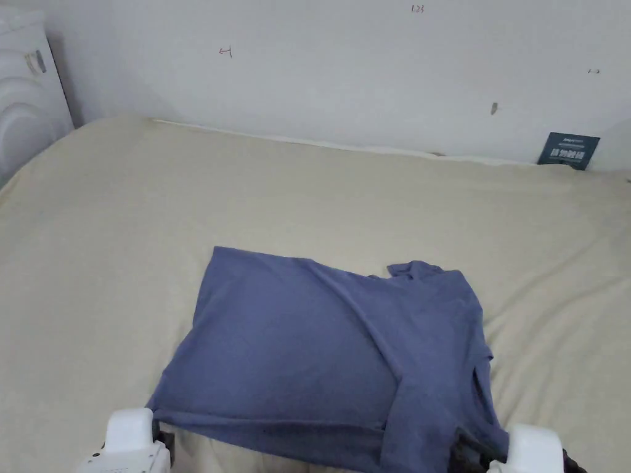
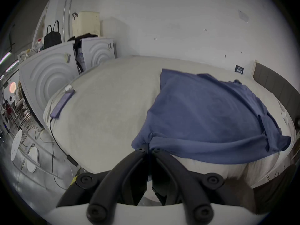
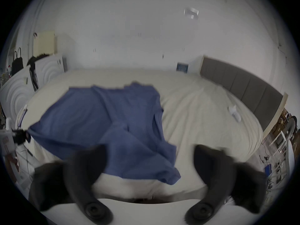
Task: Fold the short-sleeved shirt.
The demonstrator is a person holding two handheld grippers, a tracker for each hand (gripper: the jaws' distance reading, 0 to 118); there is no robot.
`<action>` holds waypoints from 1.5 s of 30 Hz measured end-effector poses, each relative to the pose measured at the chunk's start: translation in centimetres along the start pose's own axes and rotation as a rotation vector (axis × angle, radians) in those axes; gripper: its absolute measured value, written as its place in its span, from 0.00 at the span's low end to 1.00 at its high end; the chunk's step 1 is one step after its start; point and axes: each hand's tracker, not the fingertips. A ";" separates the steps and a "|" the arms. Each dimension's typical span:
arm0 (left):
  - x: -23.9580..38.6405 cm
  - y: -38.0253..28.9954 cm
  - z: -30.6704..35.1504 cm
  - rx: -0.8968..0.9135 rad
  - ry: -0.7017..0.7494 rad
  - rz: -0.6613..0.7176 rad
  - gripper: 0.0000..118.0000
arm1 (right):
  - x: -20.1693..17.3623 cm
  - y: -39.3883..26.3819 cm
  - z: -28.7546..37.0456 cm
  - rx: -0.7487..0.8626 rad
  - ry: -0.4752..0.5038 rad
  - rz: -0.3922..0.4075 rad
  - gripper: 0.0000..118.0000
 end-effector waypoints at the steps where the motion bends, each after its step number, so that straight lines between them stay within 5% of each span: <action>1: 0.5 0.6 0.9 0.007 -0.010 0.000 0.01 | 0.4 -0.3 -0.6 -0.015 0.016 -0.003 0.99; 4: -1.2 -1.2 -4.3 -0.038 -0.038 0.002 0.01 | 1.1 -1.1 -2.7 -0.020 -0.011 0.008 0.99; 10: 0.3 -0.1 -3.4 -0.005 -0.022 -0.046 0.01 | 1.5 -1.8 -7.3 -0.165 0.032 0.047 0.94; 11: 0.7 0.5 -3.0 -0.016 -0.016 -0.059 0.01 | 1.4 -1.7 -7.8 -0.192 0.040 0.054 0.84; 14: 1.4 0.4 -3.8 -0.076 -0.026 -0.069 0.01 | 0.8 -1.9 -8.8 -0.249 0.065 0.070 0.10; 32: -1.9 1.4 -4.1 -0.052 -0.023 -0.015 0.01 | -0.2 2.6 -3.5 -0.021 -0.021 0.016 0.10; 45: -0.2 9.2 -8.2 -0.043 -0.099 0.037 0.01 | 0.9 9.4 -9.1 -0.008 -0.031 0.026 0.10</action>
